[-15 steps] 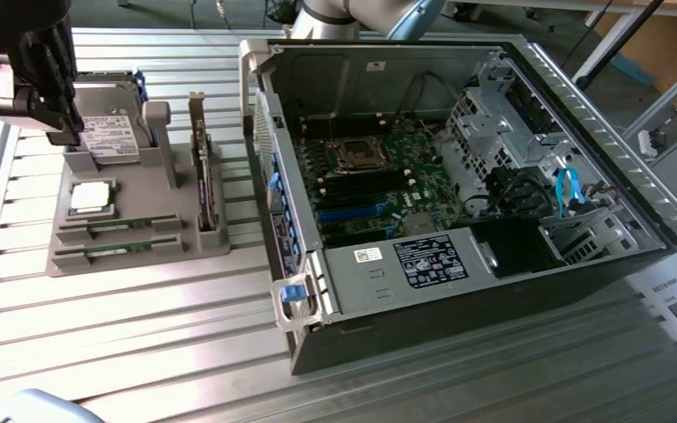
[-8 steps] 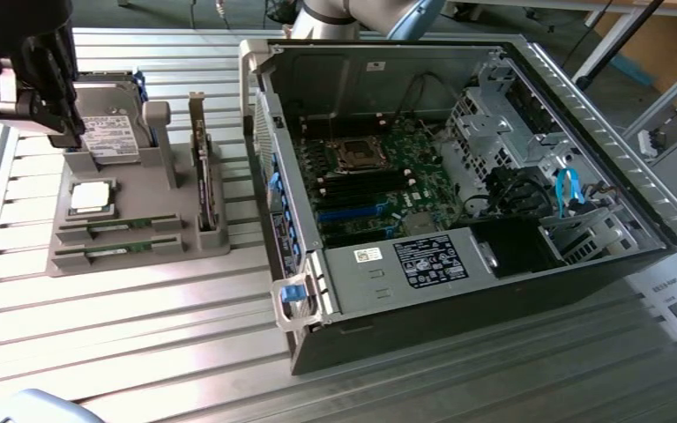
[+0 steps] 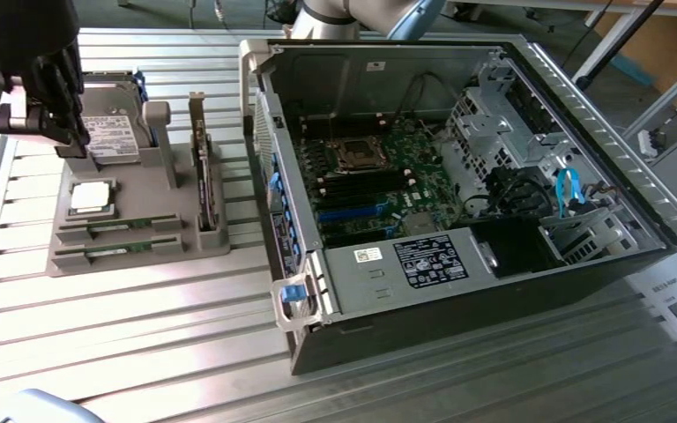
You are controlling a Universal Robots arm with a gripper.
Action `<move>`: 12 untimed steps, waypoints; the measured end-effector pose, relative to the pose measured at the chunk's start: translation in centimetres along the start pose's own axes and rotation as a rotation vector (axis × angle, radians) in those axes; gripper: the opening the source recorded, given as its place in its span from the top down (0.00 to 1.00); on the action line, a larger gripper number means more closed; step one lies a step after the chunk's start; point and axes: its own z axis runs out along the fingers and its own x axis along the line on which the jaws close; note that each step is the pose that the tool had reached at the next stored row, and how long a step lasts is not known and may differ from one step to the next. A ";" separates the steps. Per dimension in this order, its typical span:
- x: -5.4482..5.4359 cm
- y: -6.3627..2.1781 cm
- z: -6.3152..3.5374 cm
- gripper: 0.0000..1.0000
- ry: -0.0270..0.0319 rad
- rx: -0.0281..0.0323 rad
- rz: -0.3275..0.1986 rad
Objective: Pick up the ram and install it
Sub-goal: 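Pick up the ram and move it above insertion slot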
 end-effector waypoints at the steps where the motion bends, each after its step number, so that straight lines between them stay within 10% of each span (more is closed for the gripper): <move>1: 0.0 -0.01 0.19 0.76 -0.0001 0.0000 0.000; 12: 0.1 -0.09 2.27 0.76 -0.0001 0.0001 0.000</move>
